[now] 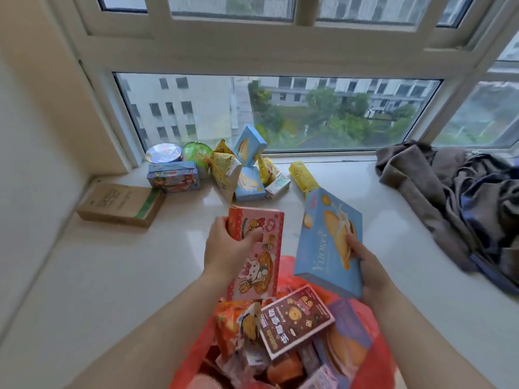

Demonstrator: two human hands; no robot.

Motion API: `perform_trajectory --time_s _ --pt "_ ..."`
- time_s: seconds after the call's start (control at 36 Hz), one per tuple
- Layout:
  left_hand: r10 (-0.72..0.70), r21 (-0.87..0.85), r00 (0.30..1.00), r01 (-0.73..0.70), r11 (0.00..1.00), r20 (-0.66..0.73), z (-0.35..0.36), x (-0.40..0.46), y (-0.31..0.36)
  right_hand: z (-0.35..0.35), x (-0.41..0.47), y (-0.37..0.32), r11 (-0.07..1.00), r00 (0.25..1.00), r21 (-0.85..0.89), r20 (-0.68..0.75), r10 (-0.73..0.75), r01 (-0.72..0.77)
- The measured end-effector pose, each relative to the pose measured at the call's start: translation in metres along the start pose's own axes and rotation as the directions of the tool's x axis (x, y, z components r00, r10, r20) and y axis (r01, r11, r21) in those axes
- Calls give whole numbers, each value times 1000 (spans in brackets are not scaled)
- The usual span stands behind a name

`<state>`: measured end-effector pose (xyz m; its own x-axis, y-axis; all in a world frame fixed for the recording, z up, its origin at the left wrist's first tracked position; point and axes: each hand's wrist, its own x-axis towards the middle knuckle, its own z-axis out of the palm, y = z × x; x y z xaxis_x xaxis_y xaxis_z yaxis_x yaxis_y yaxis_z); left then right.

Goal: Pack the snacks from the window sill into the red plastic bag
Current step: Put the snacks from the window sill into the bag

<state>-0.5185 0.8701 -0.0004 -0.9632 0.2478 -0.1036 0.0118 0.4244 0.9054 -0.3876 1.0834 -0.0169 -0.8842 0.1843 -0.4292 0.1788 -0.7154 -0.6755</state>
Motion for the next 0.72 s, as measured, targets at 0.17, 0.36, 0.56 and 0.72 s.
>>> perform_trajectory --time_s 0.17,0.36,0.56,0.72 --pt "1 264 955 -83 961 297 25 -45 -49 -19 -27 28 998 995 -34 -87 50 -53" --pt "-103 679 926 -188 710 364 18 -58 -94 -23 -42 59 963 980 -267 -198 -29 -25" --pt "303 648 918 -395 651 256 12 -67 -97 -13 -34 87 874 969 -476 -247 -27 -97" --pt "83 182 974 -123 976 211 21 -85 -75 -6 -24 105 929 964 -360 -264 -9 -90"
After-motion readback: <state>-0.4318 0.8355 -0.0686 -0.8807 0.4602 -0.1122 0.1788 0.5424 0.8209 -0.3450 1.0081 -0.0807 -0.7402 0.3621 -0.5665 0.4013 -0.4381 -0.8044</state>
